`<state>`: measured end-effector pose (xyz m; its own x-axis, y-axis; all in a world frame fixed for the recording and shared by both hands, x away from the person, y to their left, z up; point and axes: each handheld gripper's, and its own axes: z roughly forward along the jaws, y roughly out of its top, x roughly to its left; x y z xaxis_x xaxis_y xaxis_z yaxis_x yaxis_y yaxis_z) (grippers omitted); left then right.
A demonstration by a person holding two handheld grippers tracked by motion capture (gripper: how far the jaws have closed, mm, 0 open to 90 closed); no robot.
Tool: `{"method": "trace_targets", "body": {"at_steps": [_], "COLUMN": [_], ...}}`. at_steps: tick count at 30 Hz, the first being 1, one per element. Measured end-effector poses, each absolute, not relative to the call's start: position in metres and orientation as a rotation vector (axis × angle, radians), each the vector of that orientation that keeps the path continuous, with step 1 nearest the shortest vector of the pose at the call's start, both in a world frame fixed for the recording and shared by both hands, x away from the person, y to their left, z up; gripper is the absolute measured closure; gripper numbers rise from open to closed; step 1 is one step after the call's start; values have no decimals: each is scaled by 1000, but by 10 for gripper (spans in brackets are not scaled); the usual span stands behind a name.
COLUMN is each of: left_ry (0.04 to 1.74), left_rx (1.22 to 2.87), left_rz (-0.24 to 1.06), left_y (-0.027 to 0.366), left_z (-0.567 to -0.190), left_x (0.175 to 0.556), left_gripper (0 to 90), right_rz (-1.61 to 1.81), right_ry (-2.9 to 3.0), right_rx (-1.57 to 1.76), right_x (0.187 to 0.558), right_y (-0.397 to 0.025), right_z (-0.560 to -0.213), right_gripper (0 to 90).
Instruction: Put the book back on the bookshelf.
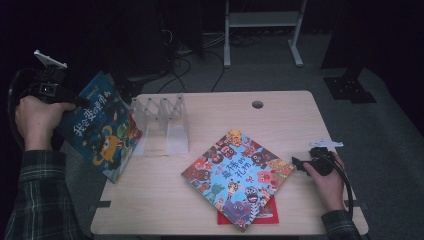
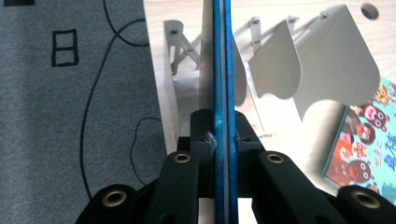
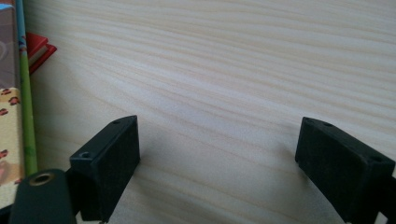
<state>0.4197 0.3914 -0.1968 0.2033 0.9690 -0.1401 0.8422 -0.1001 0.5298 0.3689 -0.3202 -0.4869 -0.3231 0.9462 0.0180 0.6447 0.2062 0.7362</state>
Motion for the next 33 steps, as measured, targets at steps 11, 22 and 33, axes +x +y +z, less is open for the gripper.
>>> {"method": "trace_targets", "body": {"at_steps": [11,22,33], "left_ry": [1752,1743,1731], "left_rx": [1940,1954,1961], "left_rz": [370,391,370], "left_y": [391,387,390], "left_z": [-202,-203,-205], "left_x": [441,444,444], "left_gripper": [827,822,772], "right_rz": [914,914,914], "right_ry": [2046,2046,2046], "right_rx": [1476,1475,1474], "right_x": [369,369,369], "right_y": [-320,-320,-320], "right_z": [-487,-487,-487], "right_gripper": [128,129,128]}}
